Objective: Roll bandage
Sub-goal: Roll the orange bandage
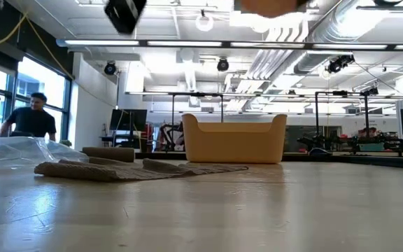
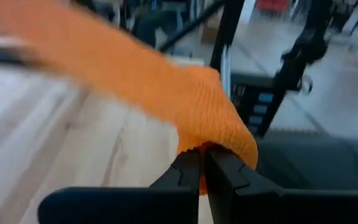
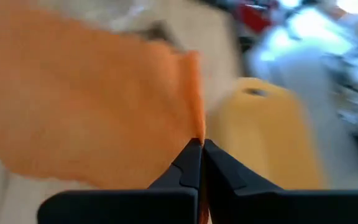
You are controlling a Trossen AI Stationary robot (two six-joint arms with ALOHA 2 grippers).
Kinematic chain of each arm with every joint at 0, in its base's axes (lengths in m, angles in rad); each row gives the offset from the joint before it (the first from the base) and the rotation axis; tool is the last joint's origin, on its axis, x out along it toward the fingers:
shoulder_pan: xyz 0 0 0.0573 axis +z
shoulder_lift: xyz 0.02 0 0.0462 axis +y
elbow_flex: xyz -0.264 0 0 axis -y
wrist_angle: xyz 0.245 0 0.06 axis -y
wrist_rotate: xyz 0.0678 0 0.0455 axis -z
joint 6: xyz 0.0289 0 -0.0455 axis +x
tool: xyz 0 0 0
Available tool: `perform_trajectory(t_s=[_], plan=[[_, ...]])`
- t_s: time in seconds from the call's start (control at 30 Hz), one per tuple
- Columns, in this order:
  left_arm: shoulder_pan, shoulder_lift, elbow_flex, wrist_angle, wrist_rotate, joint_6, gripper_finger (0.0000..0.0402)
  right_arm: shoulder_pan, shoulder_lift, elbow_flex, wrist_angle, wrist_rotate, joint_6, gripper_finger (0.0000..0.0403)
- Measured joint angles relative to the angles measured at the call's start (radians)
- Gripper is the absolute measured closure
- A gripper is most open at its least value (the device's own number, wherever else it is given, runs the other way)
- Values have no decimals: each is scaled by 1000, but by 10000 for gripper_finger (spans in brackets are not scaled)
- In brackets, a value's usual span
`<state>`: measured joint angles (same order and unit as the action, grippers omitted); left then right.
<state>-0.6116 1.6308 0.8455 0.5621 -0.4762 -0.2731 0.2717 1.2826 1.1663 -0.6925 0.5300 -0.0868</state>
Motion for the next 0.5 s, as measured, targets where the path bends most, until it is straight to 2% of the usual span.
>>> perform_trajectory(t_s=[0.1,0.17,0.33,0.4,0.5], plan=[[-18,-1,0,122,-8,67,401,-37,3,-208,333,-205,-36,403],[-20,-1,0,175,-7,103,401,-43,18,-331,540,-286,-47,403],[1,-1,0,259,-4,162,401,-8,95,-513,908,-314,10,402],[18,-1,0,254,-2,153,401,5,125,-541,971,-314,52,399],[45,-1,0,223,8,123,401,17,157,-550,975,-314,85,374]])
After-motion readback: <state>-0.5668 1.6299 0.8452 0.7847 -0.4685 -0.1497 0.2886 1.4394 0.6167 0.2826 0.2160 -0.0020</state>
